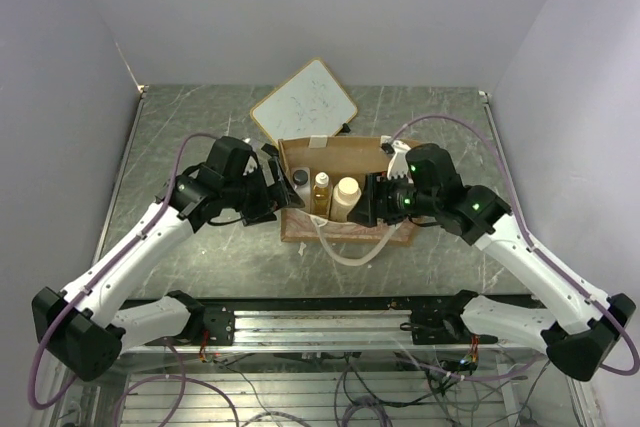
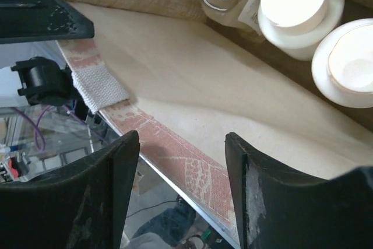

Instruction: Take the personal care products out of the canvas bag

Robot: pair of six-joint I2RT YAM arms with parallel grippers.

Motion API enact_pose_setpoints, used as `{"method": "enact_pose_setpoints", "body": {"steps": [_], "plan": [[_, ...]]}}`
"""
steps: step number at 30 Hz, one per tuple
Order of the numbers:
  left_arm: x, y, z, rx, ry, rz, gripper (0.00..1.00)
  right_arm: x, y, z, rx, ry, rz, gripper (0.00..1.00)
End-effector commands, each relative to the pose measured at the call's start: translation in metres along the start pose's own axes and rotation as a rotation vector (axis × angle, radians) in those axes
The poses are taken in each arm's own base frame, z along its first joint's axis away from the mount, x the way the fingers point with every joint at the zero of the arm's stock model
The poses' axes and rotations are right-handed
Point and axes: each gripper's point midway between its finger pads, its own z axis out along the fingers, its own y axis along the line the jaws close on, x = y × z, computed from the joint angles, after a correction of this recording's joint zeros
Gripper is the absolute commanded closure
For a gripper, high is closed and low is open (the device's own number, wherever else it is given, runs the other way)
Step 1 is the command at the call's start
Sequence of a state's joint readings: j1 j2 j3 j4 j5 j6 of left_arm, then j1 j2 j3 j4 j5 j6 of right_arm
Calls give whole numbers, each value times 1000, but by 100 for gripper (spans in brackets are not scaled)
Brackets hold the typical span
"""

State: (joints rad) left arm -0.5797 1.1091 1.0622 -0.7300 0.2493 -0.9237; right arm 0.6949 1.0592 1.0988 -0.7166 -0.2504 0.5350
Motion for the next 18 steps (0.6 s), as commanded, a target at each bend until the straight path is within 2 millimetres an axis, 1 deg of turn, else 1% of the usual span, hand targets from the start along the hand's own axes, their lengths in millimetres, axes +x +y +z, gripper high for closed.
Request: {"method": "enact_pose_setpoints", "body": {"steps": [1, 3, 5, 8, 13, 15, 18], "plan": [[8, -14, -8, 103, 6, 7, 7, 12, 12, -5, -92, 5, 22, 41], [10, -17, -9, 130, 12, 17, 7, 19, 12, -2, -109, 25, 29, 43], [14, -14, -8, 124, 29, 18, 7, 35, 3, 7, -99, 66, 51, 46], [27, 3, -3, 81, 71, 8, 7, 50, -9, 14, -69, 85, 81, 47], [52, 30, 9, 68, 122, -24, 7, 65, -31, 17, 3, 57, 108, 47], [61, 40, 15, 60, 148, -35, 7, 74, -42, 21, 35, 60, 116, 47], [70, 54, 22, 38, 171, -37, 7, 86, -57, 27, 82, 75, 127, 47]]}}
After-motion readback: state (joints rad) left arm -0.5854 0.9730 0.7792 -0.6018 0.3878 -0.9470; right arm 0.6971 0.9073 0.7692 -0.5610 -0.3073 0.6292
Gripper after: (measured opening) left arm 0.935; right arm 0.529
